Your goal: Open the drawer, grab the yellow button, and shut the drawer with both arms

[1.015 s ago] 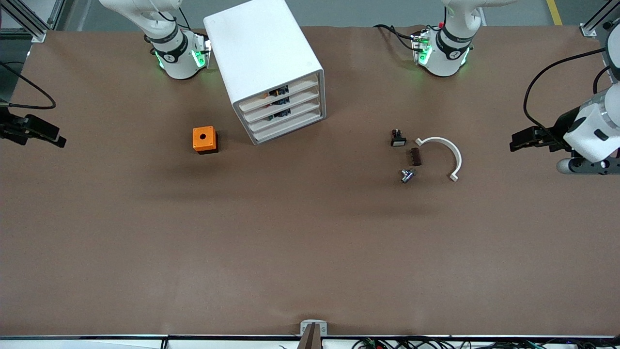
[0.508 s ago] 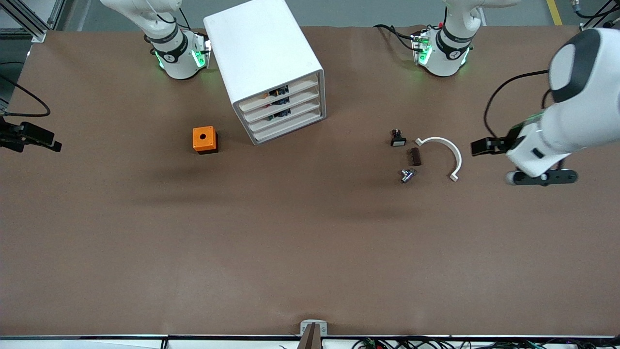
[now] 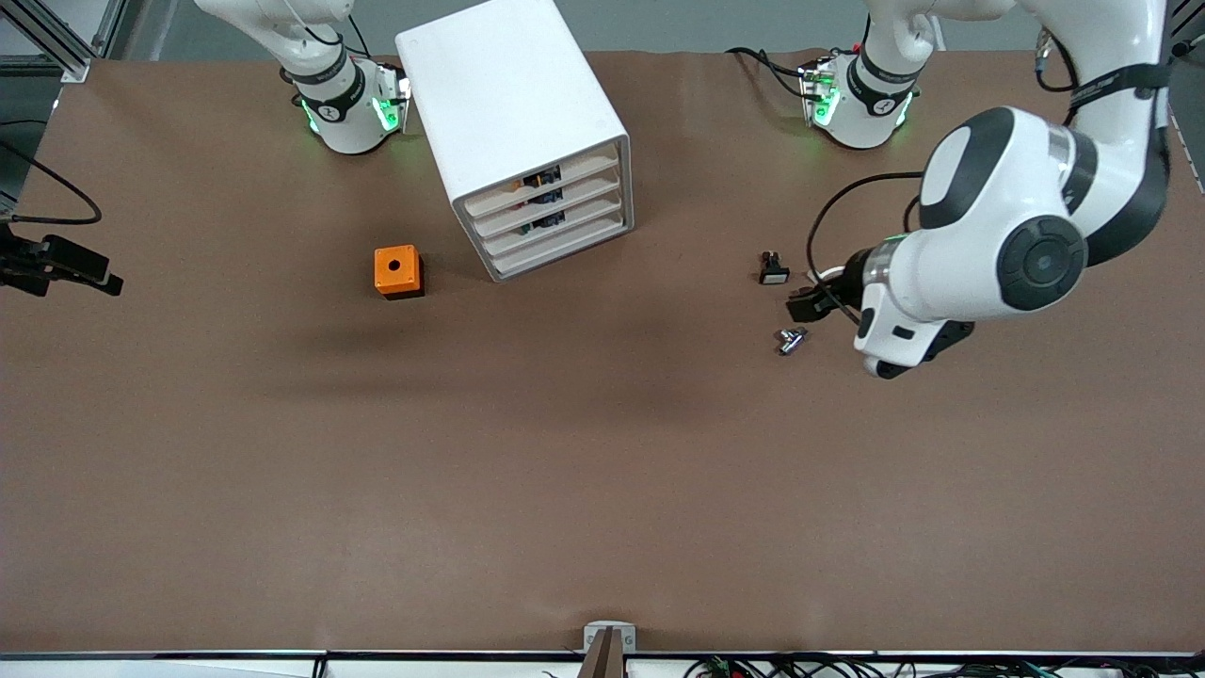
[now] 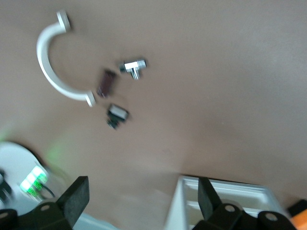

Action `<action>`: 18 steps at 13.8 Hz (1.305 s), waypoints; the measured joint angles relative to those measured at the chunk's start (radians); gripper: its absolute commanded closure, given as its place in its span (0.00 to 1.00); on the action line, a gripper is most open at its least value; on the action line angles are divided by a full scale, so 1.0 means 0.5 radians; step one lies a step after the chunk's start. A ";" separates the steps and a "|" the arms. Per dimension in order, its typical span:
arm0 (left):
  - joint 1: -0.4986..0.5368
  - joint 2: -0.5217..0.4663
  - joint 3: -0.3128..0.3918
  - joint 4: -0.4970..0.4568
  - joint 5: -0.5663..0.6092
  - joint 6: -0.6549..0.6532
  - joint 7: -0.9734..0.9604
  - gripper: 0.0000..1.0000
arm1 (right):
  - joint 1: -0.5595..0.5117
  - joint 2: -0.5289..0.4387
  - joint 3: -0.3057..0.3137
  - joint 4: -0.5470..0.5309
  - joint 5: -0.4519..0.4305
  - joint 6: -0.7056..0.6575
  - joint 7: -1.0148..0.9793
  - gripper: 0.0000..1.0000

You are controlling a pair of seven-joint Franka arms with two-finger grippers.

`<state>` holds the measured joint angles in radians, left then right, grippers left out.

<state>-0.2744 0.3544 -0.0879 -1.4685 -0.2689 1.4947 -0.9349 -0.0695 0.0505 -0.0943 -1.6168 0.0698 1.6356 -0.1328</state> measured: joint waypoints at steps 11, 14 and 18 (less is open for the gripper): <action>-0.131 0.386 -0.103 0.031 -0.664 -0.055 -1.623 0.00 | 0.033 -0.076 0.002 0.018 -0.025 -0.142 0.055 0.00; -0.125 0.543 -0.146 0.094 -0.825 -0.154 -2.006 0.00 | 0.032 -0.093 -0.002 0.018 -0.026 -0.156 0.055 0.00; -0.126 0.710 -0.230 0.124 -1.032 -0.214 -2.442 0.00 | 0.029 -0.092 -0.012 0.017 -0.028 -0.158 0.055 0.00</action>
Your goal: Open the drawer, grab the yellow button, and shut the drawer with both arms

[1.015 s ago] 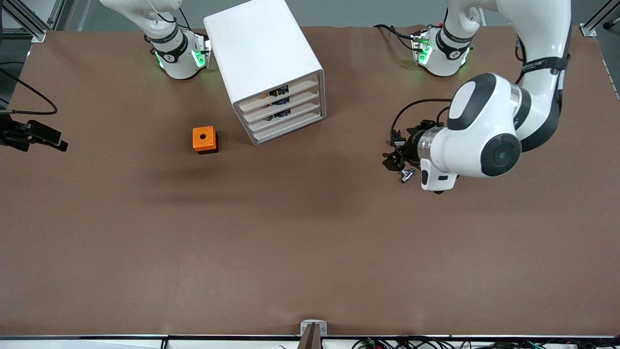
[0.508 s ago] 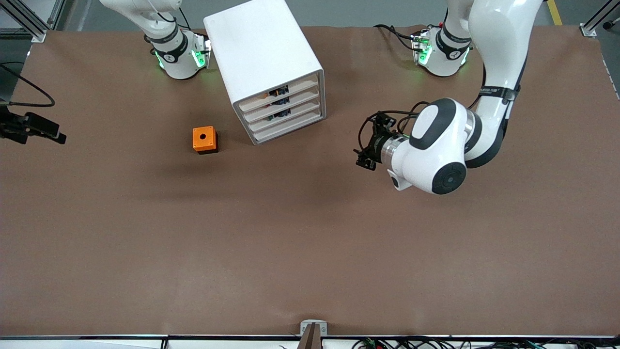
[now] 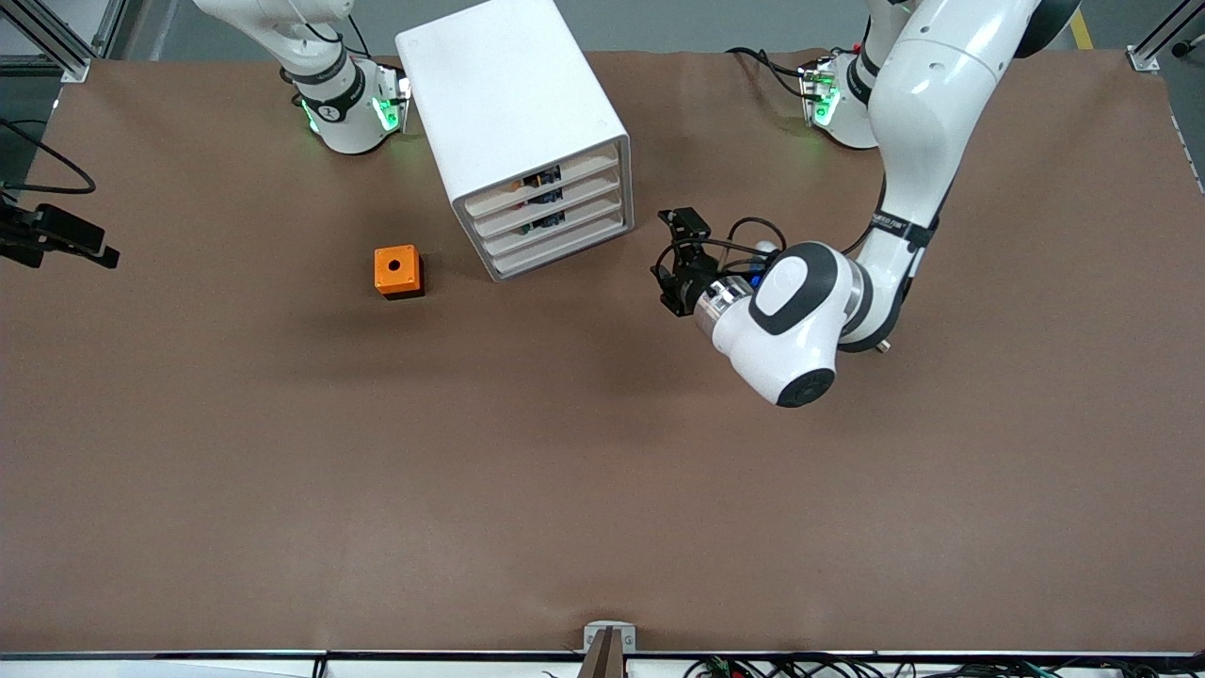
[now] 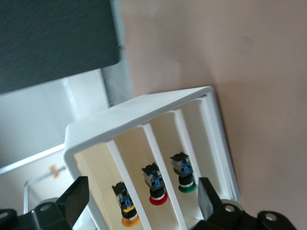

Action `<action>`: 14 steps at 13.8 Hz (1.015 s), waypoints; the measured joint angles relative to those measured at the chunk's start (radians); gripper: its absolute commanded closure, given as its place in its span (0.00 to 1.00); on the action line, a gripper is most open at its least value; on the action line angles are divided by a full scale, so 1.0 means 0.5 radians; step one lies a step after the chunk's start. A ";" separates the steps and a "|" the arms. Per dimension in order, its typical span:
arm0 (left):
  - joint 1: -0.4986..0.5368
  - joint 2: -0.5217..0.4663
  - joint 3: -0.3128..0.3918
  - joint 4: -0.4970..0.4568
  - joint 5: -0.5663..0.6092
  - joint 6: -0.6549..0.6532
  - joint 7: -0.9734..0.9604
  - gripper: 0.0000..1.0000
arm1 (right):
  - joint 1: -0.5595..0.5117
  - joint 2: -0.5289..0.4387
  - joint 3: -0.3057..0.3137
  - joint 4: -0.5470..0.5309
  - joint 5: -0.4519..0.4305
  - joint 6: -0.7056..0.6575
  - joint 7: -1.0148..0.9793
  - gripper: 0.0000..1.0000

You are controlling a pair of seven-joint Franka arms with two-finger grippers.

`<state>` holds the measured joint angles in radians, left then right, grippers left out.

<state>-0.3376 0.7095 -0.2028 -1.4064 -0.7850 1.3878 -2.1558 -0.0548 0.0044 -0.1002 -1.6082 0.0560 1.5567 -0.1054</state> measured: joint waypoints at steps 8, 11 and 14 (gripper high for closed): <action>-0.017 0.167 -0.066 0.018 -0.287 -0.075 -0.334 0.29 | 0.003 0.003 0.007 -0.003 0.000 -0.002 0.001 0.00; -0.090 0.169 -0.109 0.018 -0.298 -0.075 -0.343 0.38 | 0.004 0.004 0.010 -0.003 0.000 -0.002 0.003 0.00; -0.153 0.175 -0.109 0.018 -0.298 -0.075 -0.344 0.38 | 0.004 0.004 0.011 -0.003 0.000 -0.002 0.003 0.00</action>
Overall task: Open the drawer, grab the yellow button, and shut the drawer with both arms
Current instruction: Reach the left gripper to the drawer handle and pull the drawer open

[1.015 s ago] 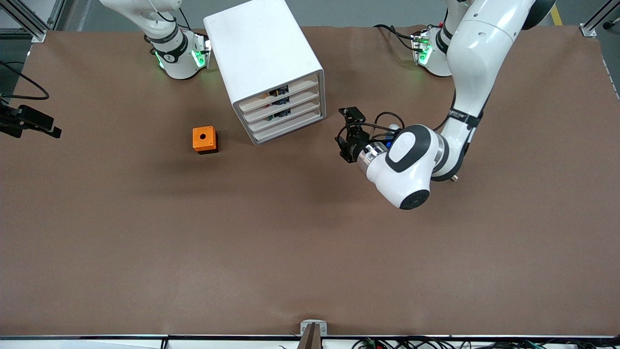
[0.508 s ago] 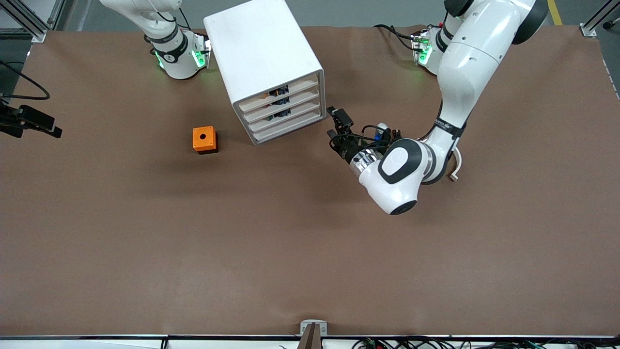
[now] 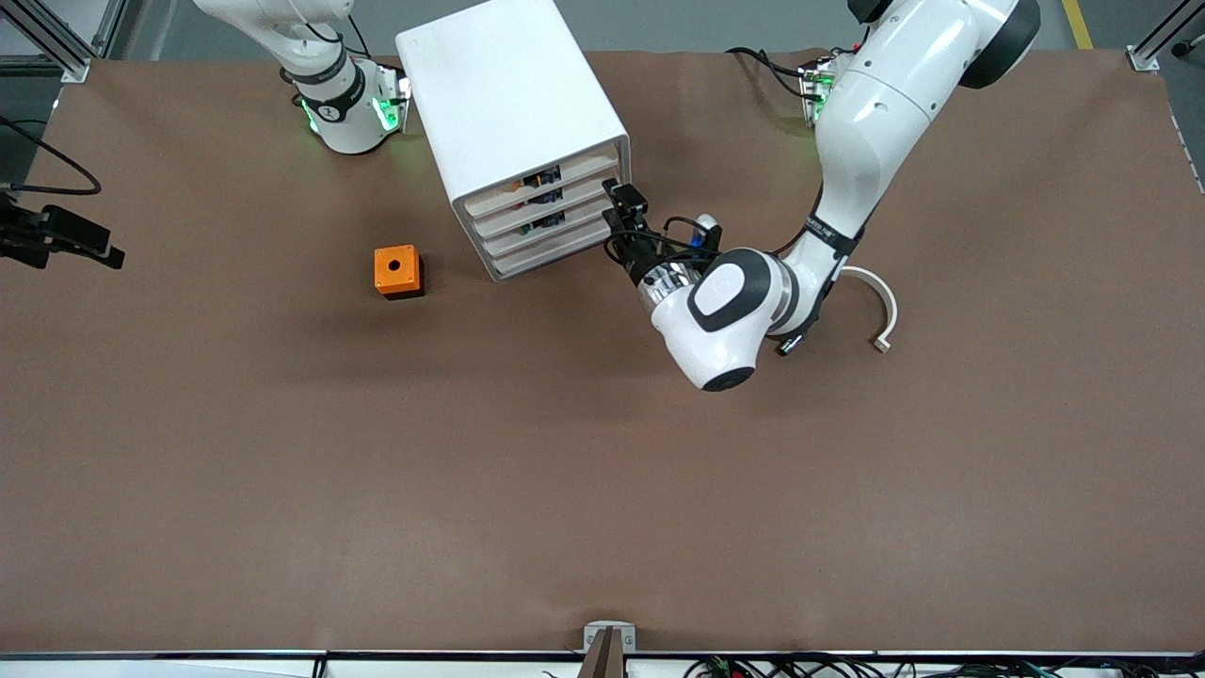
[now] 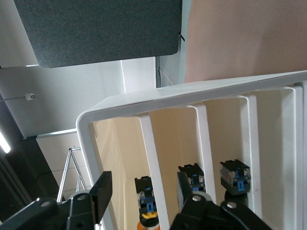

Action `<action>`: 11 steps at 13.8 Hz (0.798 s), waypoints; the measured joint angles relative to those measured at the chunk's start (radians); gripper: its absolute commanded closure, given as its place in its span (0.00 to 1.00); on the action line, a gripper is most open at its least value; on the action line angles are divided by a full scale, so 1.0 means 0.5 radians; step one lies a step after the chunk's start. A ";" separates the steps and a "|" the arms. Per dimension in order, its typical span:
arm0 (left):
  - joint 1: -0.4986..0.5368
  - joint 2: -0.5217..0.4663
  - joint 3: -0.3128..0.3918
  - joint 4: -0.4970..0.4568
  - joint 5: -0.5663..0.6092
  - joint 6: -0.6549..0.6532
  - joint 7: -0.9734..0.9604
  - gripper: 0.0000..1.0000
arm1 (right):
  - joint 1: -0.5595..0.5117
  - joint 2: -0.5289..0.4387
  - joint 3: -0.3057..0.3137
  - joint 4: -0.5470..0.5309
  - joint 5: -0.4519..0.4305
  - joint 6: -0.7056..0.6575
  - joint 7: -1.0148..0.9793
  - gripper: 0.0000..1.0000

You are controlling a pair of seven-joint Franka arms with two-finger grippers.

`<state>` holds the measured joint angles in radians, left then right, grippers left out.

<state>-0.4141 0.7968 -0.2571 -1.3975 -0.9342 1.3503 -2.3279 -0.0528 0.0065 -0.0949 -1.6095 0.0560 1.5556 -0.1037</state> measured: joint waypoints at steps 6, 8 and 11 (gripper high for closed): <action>-0.088 0.071 -0.001 -0.007 -0.025 -0.005 0.000 0.38 | 0.000 0.000 0.001 0.000 0.000 0.000 0.000 0.00; -0.138 0.076 -0.002 -0.011 -0.065 -0.006 -0.001 0.45 | 0.000 0.000 0.001 0.000 0.000 0.000 0.000 0.00; -0.203 0.076 -0.002 -0.024 -0.071 -0.007 -0.004 0.61 | 0.000 0.000 0.001 0.000 0.000 0.000 0.001 0.00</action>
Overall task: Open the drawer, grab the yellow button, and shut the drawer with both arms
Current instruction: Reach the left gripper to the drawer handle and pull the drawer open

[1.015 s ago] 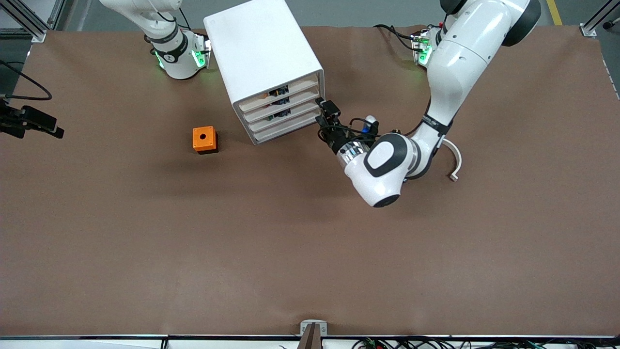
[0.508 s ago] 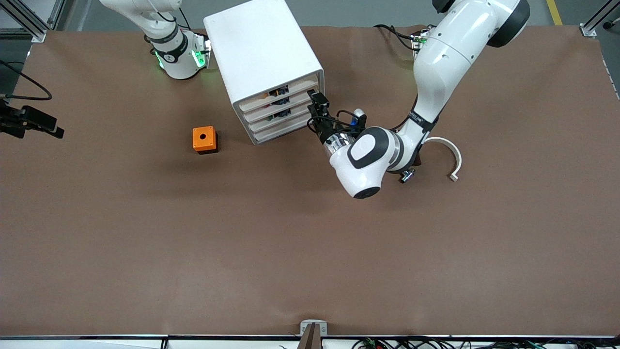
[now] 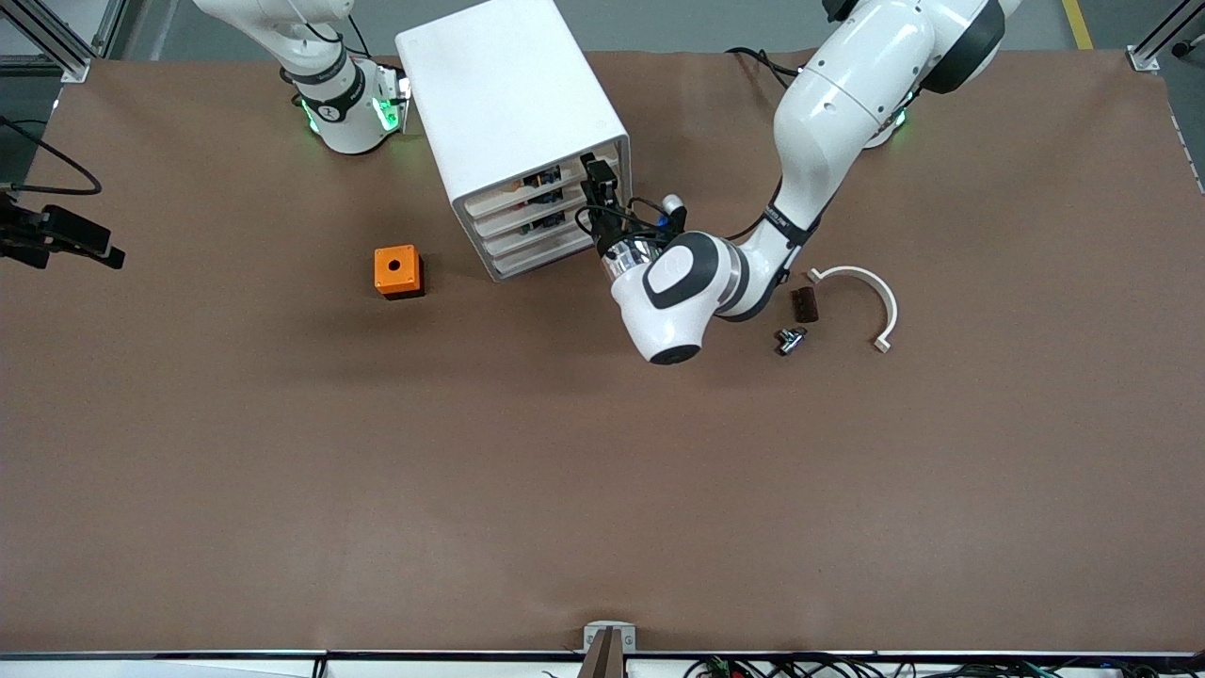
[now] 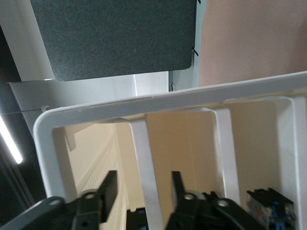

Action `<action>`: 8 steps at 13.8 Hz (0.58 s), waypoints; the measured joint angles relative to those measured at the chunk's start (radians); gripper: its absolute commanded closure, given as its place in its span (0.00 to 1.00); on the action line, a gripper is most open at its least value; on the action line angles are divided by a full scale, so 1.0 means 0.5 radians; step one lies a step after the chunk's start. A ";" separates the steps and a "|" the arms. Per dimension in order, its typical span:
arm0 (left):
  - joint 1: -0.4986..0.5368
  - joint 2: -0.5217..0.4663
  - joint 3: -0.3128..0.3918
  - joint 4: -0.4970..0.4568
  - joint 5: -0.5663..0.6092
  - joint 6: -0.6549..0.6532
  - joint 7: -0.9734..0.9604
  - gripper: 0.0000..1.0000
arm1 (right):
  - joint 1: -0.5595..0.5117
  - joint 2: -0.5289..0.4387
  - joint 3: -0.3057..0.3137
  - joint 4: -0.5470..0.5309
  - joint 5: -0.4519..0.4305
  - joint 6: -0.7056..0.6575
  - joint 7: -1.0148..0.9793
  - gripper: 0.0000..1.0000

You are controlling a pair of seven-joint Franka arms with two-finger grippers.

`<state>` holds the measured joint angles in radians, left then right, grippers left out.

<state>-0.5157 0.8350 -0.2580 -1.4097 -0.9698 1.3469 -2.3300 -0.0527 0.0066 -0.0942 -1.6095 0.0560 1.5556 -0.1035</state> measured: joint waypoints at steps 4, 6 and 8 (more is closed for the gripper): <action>-0.021 0.001 0.000 -0.042 0.000 0.000 0.000 0.80 | 0.000 0.000 0.004 0.000 0.000 0.000 0.000 0.00; -0.024 0.001 0.000 -0.049 0.000 0.000 0.000 0.81 | 0.001 0.000 0.006 0.001 0.000 0.003 0.000 0.00; -0.023 0.001 0.000 -0.049 -0.001 0.000 0.000 0.83 | 0.009 0.000 0.010 0.009 0.002 0.005 0.007 0.00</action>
<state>-0.5274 0.8357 -0.2579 -1.4342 -0.9704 1.3468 -2.3302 -0.0483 0.0063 -0.0893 -1.6050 0.0572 1.5581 -0.0998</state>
